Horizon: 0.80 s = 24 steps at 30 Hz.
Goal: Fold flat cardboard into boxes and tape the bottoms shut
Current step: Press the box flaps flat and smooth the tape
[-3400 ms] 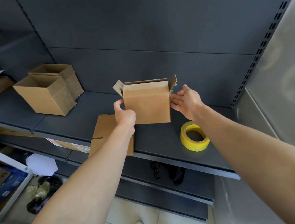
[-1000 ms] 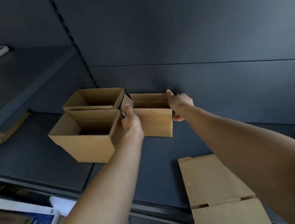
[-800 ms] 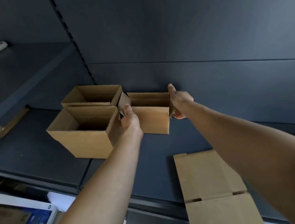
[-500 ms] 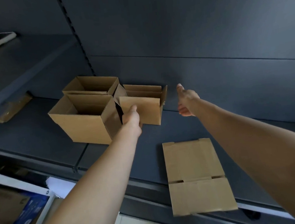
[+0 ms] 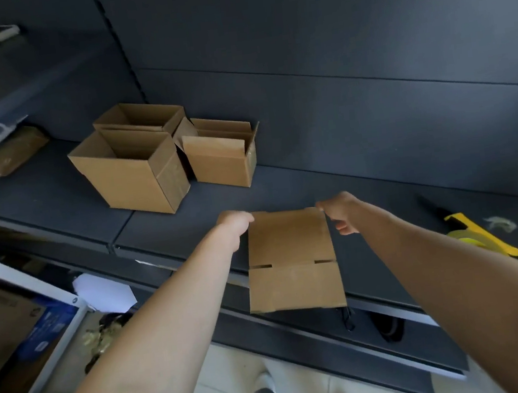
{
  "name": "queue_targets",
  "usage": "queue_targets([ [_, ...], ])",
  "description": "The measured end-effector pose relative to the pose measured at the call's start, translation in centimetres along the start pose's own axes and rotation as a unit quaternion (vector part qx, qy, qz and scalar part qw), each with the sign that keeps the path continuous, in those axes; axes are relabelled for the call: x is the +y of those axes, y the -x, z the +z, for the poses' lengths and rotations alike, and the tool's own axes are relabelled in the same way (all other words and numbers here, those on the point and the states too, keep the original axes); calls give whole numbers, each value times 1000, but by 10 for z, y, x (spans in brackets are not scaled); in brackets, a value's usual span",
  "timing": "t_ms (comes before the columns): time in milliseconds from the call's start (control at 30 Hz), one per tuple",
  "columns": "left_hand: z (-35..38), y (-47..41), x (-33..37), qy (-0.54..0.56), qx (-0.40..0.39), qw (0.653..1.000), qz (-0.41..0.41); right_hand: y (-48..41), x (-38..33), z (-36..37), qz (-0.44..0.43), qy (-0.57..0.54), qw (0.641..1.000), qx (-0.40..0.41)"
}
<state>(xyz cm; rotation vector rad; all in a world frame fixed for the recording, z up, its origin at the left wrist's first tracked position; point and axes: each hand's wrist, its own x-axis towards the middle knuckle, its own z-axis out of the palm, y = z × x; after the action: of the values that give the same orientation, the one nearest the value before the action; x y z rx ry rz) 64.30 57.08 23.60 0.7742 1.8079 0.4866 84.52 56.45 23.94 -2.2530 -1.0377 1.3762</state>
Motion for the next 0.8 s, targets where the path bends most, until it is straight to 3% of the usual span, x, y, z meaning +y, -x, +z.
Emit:
queue_targets([
  [133,10,11,-21,-29,-22,999,-10,11,23,8,29,12,998,-50],
  [400,43,34,-18,-21,-49,999,7,23,41,-21,79,-112,989,-59],
  [600,97,72,27,-45,-125,990,55,35,39,-104,-54,-71,995,46],
  [800,145,108,79,20,-55,969,238,55,25,-151,-216,140,960,113],
])
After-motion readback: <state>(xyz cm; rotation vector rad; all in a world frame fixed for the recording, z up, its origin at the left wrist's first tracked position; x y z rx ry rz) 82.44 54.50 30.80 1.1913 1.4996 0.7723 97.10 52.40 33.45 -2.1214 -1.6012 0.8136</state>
